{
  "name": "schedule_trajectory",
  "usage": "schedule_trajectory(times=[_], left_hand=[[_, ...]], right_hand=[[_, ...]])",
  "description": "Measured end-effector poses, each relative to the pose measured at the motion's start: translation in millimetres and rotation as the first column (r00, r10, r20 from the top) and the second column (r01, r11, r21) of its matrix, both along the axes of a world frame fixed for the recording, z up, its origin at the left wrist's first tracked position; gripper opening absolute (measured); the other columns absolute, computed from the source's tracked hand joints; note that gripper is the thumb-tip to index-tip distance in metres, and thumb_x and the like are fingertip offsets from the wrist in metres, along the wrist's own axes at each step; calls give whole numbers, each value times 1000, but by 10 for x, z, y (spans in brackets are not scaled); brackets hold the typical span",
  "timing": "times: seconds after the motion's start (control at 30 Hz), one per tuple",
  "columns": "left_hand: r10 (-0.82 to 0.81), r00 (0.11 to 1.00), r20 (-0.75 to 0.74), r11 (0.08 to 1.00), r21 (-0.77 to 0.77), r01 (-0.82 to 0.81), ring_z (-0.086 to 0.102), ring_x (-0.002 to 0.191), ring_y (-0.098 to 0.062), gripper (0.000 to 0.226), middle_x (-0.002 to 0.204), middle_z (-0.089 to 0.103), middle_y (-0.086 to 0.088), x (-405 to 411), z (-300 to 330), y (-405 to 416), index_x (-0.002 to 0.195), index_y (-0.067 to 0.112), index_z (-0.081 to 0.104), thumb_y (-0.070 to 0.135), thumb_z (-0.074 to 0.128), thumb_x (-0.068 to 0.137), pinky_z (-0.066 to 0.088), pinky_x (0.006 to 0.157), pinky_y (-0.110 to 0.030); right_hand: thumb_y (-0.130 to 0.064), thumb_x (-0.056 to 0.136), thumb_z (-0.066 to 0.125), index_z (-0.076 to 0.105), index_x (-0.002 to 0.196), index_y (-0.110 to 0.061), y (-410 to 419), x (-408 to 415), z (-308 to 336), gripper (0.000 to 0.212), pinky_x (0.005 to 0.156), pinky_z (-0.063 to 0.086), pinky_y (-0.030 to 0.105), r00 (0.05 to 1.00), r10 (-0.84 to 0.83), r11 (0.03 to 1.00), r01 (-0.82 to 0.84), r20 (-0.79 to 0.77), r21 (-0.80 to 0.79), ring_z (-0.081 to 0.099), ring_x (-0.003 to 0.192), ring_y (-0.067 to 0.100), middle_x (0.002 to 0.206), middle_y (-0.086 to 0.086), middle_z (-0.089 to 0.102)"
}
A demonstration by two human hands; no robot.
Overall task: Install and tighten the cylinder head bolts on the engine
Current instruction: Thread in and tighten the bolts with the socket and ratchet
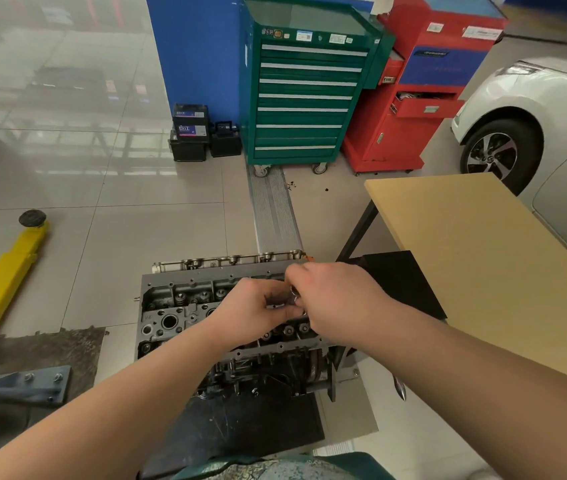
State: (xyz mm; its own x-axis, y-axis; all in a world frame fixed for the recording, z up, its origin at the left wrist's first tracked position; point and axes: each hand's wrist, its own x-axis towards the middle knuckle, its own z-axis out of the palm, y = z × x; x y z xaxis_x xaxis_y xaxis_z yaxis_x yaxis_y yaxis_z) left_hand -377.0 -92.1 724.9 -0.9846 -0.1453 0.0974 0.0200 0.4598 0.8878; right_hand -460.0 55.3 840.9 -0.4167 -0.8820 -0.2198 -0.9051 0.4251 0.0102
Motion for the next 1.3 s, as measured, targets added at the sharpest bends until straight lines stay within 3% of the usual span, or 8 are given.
schedule_trajectory(times=[0.1, 0.23, 0.43, 0.6, 0.77, 0.97, 1.13, 1.3], left_hand=[[-4, 1000, -28, 1000, 20, 4, 72, 86, -1, 11, 91, 75, 23, -5, 22, 10, 95, 41, 72, 43, 72, 84, 52, 75, -14], [-23, 999, -32, 1000, 19, 23, 72, 82, -5, 9, 89, 76, 19, -4, 14, 18, 93, 35, 75, 33, 72, 86, 54, 72, -18], [-18, 999, -43, 999, 37, 19, 67, 71, -8, 18, 80, 71, 17, 35, -19, 49, 85, 45, 67, 28, 67, 91, 48, 65, -17], [17, 1000, 2, 987, 157, -17, 76, 92, -16, 18, 97, 78, 6, 38, -46, 21, 104, 25, 76, 35, 70, 90, 61, 85, -33], [43, 999, 27, 999, 31, -44, 50, 55, -6, 12, 62, 59, 9, -2, -41, 78, 71, 23, 59, 32, 59, 78, 38, 54, -21], [61, 998, 28, 991, 117, -64, 63, 64, -6, 8, 76, 72, 11, 15, -89, 100, 84, 30, 71, 38, 71, 87, 47, 61, -16], [97, 994, 49, 991, 90, -101, 52, 57, -3, 16, 67, 67, 10, 8, -107, 59, 75, 35, 66, 23, 69, 85, 42, 56, -16], [86, 993, 76, 992, 80, -92, 72, 78, -19, 8, 85, 77, 4, 10, -74, 54, 95, 22, 76, 28, 75, 89, 59, 73, -36]], right_hand=[[-55, 106, 40, 50, 115, -23, -16, 32, -29, 35, 56, 45, 36, 981, -92, 996, 90, -169, -20, 51, 71, 24, 78, 1, 49], [-43, 103, 53, 54, 118, -23, 3, 53, -26, 25, 76, 53, 39, 986, -89, 989, 104, 138, -106, 59, 98, 20, 109, -4, 58], [-58, 103, 44, 58, 114, -19, -59, 20, -54, 43, 63, 41, 34, 987, -149, 985, 153, 54, -83, 54, 82, 19, 93, 0, 58], [-25, 98, 65, 51, 123, -24, 2, -3, -34, 29, 73, 54, 37, 985, -38, 998, 46, 166, -40, 59, 97, 20, 111, -2, 57], [-71, 97, 44, 59, 105, -20, -73, 14, -107, 53, 60, 40, 34, 988, -151, 984, 149, -14, -96, 51, 76, 19, 84, -2, 53], [-25, 95, 67, 53, 122, -23, -3, -32, -33, 30, 70, 48, 34, 988, 4, 998, 6, 155, -61, 60, 96, 19, 108, -3, 59], [-72, 97, 41, 56, 113, -21, -43, -6, -92, 56, 62, 42, 36, 991, -54, 995, 44, -120, -85, 58, 80, 23, 93, 0, 61], [-30, 96, 64, 51, 121, -23, -47, -14, -65, 29, 59, 41, 35, 998, 63, 995, -62, 3, -83, 63, 90, 22, 97, -3, 60]])
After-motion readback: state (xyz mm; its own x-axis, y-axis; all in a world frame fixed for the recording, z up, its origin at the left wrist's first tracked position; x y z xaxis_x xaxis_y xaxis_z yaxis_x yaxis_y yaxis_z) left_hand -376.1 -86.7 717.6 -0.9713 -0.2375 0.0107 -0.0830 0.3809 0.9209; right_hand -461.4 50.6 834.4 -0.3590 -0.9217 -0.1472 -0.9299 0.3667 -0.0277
